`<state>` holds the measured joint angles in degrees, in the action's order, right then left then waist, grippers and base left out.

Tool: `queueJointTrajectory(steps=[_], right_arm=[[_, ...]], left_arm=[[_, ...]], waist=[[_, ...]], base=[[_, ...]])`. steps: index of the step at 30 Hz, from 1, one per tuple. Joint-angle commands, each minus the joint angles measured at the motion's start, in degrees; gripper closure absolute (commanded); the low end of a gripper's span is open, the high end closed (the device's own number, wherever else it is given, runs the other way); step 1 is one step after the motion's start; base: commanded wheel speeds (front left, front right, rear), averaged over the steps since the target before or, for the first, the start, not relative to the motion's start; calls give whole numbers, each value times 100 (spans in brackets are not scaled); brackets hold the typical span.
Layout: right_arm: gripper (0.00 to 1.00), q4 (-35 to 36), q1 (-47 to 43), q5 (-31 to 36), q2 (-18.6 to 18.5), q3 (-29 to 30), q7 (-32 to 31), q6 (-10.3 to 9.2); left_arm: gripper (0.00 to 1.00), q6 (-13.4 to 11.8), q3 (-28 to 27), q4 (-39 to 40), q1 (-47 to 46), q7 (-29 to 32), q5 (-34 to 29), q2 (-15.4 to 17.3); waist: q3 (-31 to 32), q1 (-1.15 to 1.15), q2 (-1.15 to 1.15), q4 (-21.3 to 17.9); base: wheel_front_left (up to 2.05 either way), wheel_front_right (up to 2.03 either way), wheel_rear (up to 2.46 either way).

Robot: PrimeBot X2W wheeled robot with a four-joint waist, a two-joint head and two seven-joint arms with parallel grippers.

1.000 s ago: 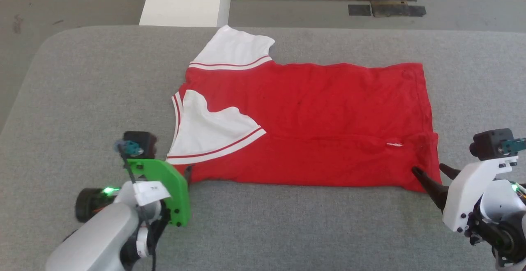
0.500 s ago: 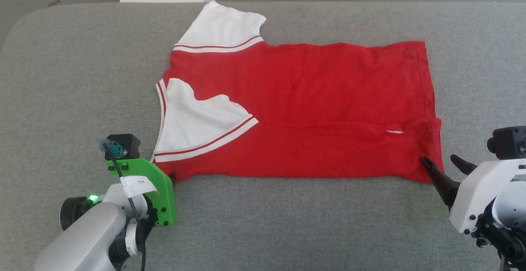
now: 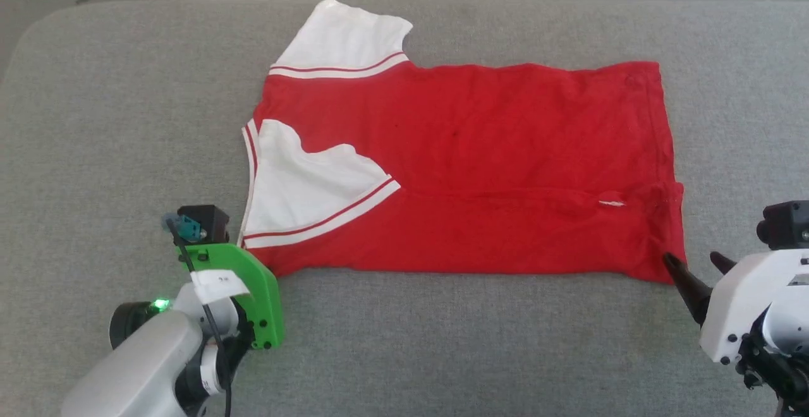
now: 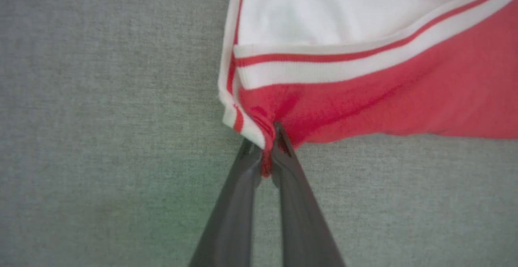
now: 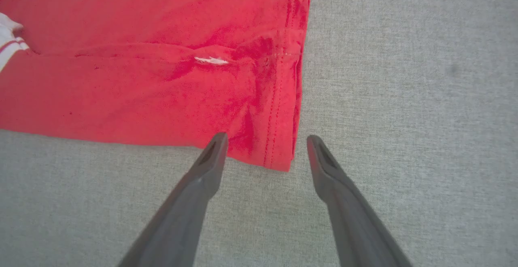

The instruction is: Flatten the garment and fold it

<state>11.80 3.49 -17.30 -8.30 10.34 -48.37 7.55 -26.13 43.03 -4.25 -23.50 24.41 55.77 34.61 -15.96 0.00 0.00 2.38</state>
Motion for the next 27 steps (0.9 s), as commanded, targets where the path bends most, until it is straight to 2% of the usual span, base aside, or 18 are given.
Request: queueJointTrajectory(steps=[1,7,13,17,22,23,24,25,27], right_arm=[[0,-110,15,86,23,30,-10,-6],[0,-675,258,375,159,134,-153,-6],[0,-1145,419,623,128,137,-58,-6],[0,-1402,488,887,159,239,35,-6],[0,-1573,539,821,245,177,64,-6],[38,-1604,532,802,237,147,42,-6],[88,-1621,523,791,213,108,29,-6],[100,-1634,512,770,178,53,21,-6],[100,-1641,482,719,114,-22,12,-6]], left_arm=[[100,-27,66,21,159,3,-26,-11],[100,-181,-8,545,169,-64,-114,131],[100,-331,-6,1051,153,-7,-198,244],[100,-384,29,1206,143,30,-264,306],[100,-400,64,1263,159,52,-282,324],[100,-401,71,1257,161,59,-282,325],[100,-397,80,1248,162,70,-281,328],[100,-384,95,1233,163,80,-283,334],[100,-357,112,1189,171,88,-280,346]], waist=[[112,0,0,98],[149,0,0,237],[9,0,0,369],[-91,0,0,418],[-168,0,0,442],[-180,0,0,445],[-186,0,0,447],[-188,0,0,449],[-165,0,0,445]], base=[[0,0,0],[0,0,0],[0,0,0],[0,0,0],[0,0,0],[0,0,0],[0,0,0],[0,0,0],[0,0,0]])
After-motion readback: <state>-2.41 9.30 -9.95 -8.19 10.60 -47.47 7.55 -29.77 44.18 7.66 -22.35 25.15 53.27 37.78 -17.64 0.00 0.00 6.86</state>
